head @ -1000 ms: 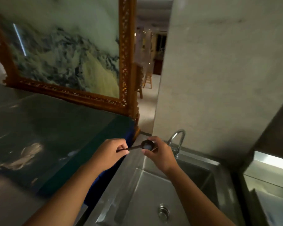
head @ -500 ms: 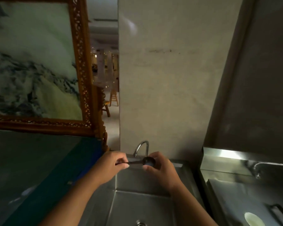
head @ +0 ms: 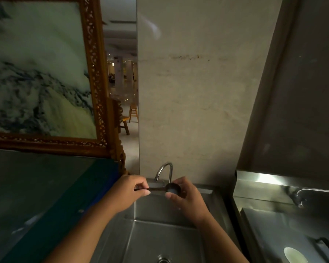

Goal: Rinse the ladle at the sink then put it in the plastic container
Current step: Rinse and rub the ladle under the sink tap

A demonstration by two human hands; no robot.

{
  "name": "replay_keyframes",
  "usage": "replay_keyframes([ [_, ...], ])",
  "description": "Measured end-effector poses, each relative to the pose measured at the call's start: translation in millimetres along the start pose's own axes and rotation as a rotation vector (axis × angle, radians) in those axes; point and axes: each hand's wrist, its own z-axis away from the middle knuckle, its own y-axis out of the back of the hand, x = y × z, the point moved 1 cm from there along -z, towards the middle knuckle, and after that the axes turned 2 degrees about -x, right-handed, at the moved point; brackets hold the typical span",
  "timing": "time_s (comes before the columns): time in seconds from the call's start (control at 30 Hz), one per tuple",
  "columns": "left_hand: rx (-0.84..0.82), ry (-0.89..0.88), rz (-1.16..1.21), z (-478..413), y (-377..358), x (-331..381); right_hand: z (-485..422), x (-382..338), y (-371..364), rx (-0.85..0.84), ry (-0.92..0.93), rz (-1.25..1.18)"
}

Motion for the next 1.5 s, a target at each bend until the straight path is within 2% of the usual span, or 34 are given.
replay_keyframes([
  [0.2, 0.010, -0.011, -0.029, -1.2, -5.8, 7.6, 1.2, 1.8, 9.0, -0.022, -0.017, -0.039],
  [0.37, 0.004, -0.026, -0.183, -7.4, -10.9, 9.9, -1.1, 7.4, 9.0, -0.047, -0.044, -0.055],
  [0.6, -0.034, -0.021, -0.161, -38.6, -36.5, -9.6, -17.5, 31.6, 2.2, -0.037, -0.090, -0.084],
  [0.8, -0.108, -0.064, -0.112, -88.1, -64.0, -47.1, -61.9, 55.2, -20.6, -0.059, -0.113, -0.027],
  [1.03, -0.204, -0.011, -0.086, -140.7, -92.2, -133.3, -116.4, 114.3, -64.2, -0.063, -0.252, -0.002],
  [1.33, -0.303, 0.017, 0.012, -170.2, -139.3, -201.8, -138.8, 182.2, -101.4, -0.023, -0.389, -0.021],
  [1.5, -0.323, 0.068, 0.079, -178.4, -170.7, -226.0, -146.6, 218.2, -109.4, -0.033, -0.405, 0.009],
])
